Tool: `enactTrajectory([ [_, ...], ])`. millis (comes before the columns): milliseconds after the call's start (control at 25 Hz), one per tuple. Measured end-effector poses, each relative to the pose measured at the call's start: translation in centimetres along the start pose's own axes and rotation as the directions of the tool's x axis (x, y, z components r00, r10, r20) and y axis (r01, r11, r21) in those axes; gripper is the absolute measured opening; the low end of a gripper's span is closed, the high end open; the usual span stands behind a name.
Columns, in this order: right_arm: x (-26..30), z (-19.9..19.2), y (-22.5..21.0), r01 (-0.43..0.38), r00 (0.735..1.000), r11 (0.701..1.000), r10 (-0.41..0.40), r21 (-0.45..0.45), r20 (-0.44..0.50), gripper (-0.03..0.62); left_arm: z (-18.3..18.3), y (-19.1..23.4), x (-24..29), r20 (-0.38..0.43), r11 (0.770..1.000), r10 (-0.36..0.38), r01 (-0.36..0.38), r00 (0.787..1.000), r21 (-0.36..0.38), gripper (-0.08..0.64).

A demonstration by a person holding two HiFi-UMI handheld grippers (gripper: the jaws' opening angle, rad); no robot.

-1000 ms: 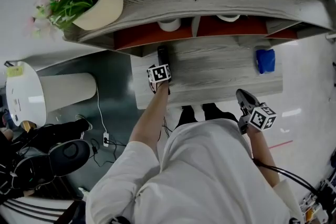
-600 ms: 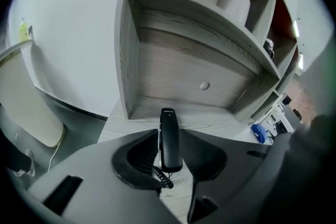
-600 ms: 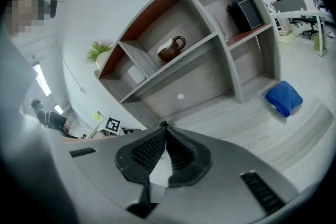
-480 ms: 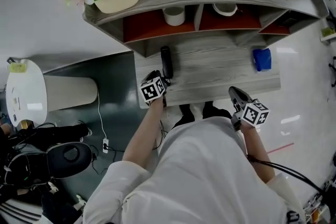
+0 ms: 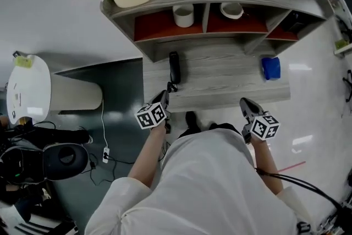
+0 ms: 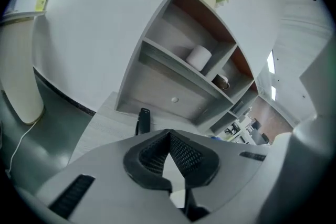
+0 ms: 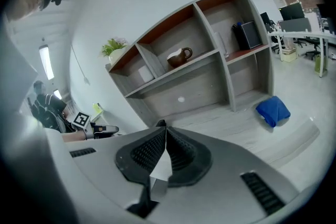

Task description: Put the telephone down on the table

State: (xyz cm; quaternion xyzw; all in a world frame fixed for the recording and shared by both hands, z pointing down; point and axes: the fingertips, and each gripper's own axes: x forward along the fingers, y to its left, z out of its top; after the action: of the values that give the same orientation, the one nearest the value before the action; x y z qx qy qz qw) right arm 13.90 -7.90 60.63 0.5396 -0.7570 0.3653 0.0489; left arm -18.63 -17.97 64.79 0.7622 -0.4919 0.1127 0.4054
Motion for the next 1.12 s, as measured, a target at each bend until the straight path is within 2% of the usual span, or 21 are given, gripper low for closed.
enactTrajectory([
  [160,-1.4,-0.6,-0.1,-0.028,0.999,0.998,0.026,-0.064,-0.033,0.018,-2.7,-3.1,-2.0,0.000,0.999,-0.033,0.033,0.999,-0.011,0.009],
  [320,-3.7,-1.0,-0.2,-0.077,0.996,0.994,0.073,-0.083,-0.047,0.018,-5.2,-6.4,-3.9,0.013,0.998,-0.058,0.059,0.998,-0.036,0.009],
  [600,-7.8,-3.1,-1.6,-0.127,0.990,0.988,0.120,-0.091,-0.076,0.018,-8.5,-11.0,-7.2,0.049,0.994,-0.105,0.106,0.993,-0.029,0.009],
  [760,-8.9,-3.9,-2.2,-0.138,0.988,0.987,0.132,-0.085,-0.076,0.018,-10.1,-11.8,-9.1,0.049,0.994,-0.105,0.106,0.993,-0.004,0.009],
  [880,-9.4,-4.2,-1.4,-0.163,0.985,0.981,0.156,-0.101,-0.080,0.018,-11.0,-11.6,-10.5,0.061,0.995,-0.096,0.097,0.994,-0.020,0.009],
  [1120,-9.1,-4.1,0.8,-0.164,0.986,0.978,0.158,-0.133,-0.052,0.017,-10.7,-10.7,-12.1,0.076,0.993,-0.115,0.117,0.990,-0.021,0.009],
])
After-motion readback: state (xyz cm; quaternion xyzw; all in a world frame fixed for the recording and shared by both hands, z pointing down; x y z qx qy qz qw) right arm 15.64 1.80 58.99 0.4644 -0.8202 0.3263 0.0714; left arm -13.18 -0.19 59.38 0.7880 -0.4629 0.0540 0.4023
